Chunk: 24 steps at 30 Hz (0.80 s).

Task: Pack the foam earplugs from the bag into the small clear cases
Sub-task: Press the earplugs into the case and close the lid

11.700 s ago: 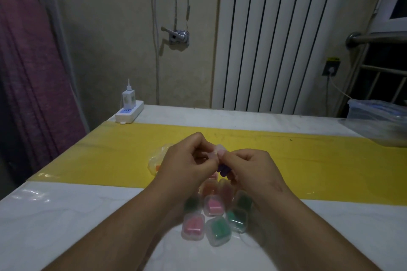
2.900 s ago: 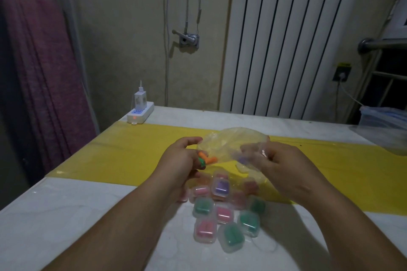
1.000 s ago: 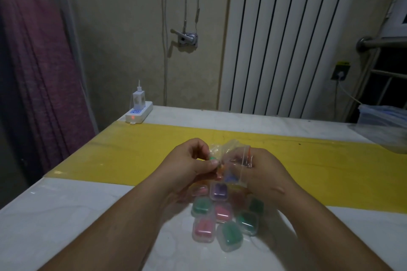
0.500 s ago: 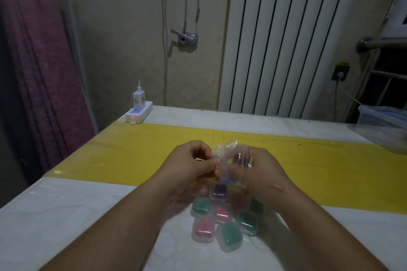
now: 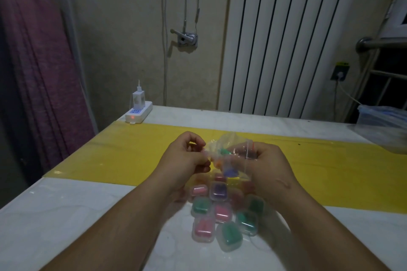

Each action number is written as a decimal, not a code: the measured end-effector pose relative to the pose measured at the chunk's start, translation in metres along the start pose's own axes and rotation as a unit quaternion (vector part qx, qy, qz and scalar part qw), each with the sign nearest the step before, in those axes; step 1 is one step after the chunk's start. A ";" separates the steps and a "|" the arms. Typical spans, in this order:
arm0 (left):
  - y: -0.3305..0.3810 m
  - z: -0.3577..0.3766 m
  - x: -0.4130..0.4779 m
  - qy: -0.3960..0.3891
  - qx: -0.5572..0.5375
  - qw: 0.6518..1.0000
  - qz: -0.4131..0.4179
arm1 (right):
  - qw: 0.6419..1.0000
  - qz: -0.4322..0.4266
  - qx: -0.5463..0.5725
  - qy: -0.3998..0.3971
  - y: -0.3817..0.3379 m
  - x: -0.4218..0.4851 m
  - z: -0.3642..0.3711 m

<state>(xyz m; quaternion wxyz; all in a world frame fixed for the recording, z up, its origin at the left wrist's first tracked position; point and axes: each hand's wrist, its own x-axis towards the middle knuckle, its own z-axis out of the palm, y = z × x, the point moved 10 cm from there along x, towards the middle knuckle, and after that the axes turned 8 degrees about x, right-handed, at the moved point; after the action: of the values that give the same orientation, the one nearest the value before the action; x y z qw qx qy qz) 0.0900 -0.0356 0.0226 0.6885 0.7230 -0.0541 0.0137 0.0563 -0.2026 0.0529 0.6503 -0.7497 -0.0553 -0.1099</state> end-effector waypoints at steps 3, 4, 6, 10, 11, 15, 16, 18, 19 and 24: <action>0.004 -0.005 -0.001 0.026 0.085 0.996 0.020 | 1.000 0.018 0.005 0.019 0.006 0.001 -0.005; 0.009 -0.007 -0.002 0.034 0.141 0.989 0.041 | 1.000 0.012 0.001 0.026 0.005 0.001 -0.006; 0.021 0.001 -0.007 0.013 0.272 0.957 0.100 | 1.000 0.000 -0.010 0.028 0.003 0.001 -0.006; 0.031 0.020 -0.014 -0.025 0.391 0.902 0.180 | 0.998 -0.031 -0.049 0.026 0.000 0.001 -0.001; 0.031 0.018 -0.013 -0.004 0.420 0.889 0.184 | 0.997 -0.040 -0.061 0.026 -0.002 0.001 -0.001; 0.033 -0.002 -0.007 0.102 0.436 0.875 0.182 | 0.994 -0.069 -0.063 0.059 -0.005 0.002 -0.011; 0.031 -0.009 -0.005 0.120 0.424 0.881 0.171 | 0.994 -0.066 -0.050 0.075 -0.004 0.002 -0.017; 0.025 -0.023 -0.002 0.154 0.407 0.889 0.139 | 0.993 -0.057 -0.036 0.099 -0.004 0.002 -0.026; 0.023 -0.029 -0.001 0.169 0.402 0.891 0.125 | 0.993 -0.048 -0.026 0.106 -0.003 0.002 -0.029; 0.014 -0.051 0.000 0.221 0.401 0.886 0.068 | 0.996 0.011 0.011 0.092 0.009 0.001 -0.029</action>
<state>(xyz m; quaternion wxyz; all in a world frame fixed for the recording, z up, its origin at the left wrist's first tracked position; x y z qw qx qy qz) 0.0919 0.0146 0.0393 0.3313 0.9105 0.0607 0.2400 0.0564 -0.2328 0.0487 0.6622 -0.7295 0.0117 -0.1710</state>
